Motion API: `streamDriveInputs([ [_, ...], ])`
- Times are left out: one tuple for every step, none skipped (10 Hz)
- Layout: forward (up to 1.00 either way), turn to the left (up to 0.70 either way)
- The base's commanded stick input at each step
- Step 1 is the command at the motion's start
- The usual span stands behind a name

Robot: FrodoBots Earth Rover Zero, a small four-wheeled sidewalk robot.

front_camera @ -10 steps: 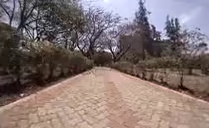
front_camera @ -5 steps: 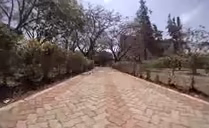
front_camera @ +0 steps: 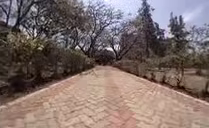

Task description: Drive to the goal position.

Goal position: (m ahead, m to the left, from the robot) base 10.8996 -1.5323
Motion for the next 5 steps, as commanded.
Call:
streamDriveInputs([
  [0.70, 0.00],
  [0.70, 0.00],
  [0.70, 0.00],
  [0.70, 0.00],
  [0.70, 0.00],
])
